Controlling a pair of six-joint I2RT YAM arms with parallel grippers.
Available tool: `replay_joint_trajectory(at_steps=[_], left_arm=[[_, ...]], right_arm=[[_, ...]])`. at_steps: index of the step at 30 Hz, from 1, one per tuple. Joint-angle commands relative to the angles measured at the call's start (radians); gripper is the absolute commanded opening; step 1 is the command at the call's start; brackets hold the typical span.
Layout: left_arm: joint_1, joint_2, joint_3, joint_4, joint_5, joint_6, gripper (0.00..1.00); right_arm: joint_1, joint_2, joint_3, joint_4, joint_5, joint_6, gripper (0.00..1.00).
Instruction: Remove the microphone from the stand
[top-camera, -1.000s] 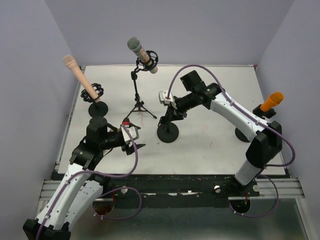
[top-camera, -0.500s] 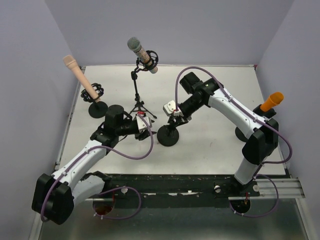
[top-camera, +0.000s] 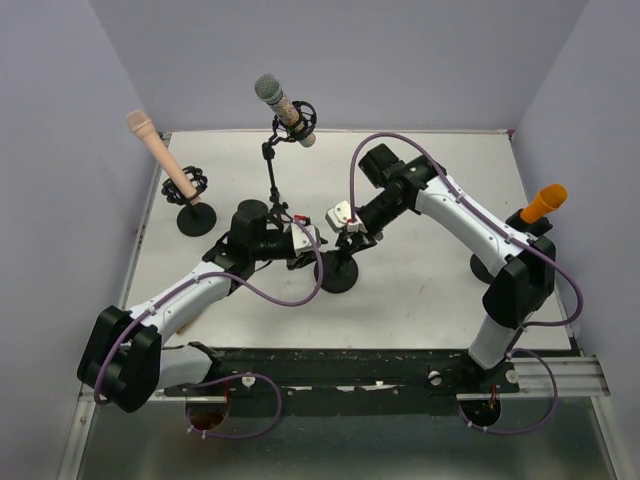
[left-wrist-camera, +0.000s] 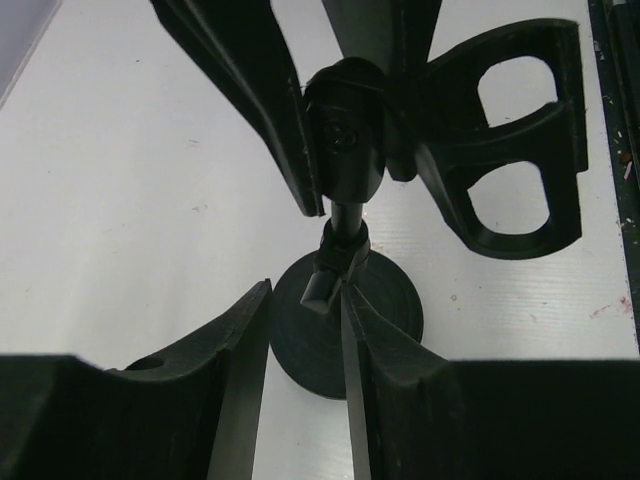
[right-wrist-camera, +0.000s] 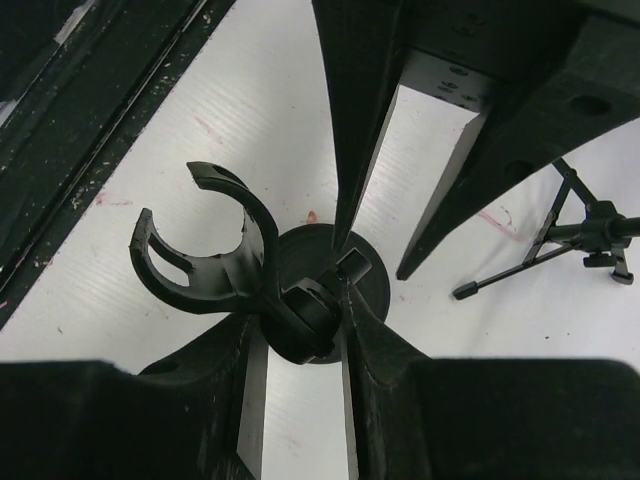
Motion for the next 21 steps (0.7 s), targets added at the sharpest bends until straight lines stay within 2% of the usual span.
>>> replay_joint_trajectory(at_steps=[1,5,9,12,15,18,21], left_arm=[[-0.025,0.035,0.035,0.015,0.071,0.033,0.39],[-0.035,0.064,0.043,0.003,0.068,0.047,0.32],[-0.036,0.100,0.074,-0.044,0.058,0.074,0.18],[-0.036,0.112,0.092,-0.074,0.054,0.077,0.12],[-0.036,0.109,0.103,-0.103,0.072,0.059,0.00],[-0.033,0.100,0.124,-0.149,0.095,0.001,0.00],[-0.024,0.089,0.146,-0.170,0.127,-0.142,0.00]], right_arm=[[0.000,0.040,0.022,-0.108,0.026,-0.004,0.07],[0.000,0.047,0.029,-0.109,0.031,-0.014,0.06],[0.000,0.054,0.029,-0.123,0.045,-0.043,0.06],[0.000,0.050,0.029,-0.121,0.054,-0.054,0.06],[0.000,0.057,0.030,-0.120,0.058,-0.057,0.06],[0.000,0.055,0.030,-0.118,0.069,-0.083,0.06],[0.000,0.046,0.026,-0.106,0.094,-0.113,0.07]])
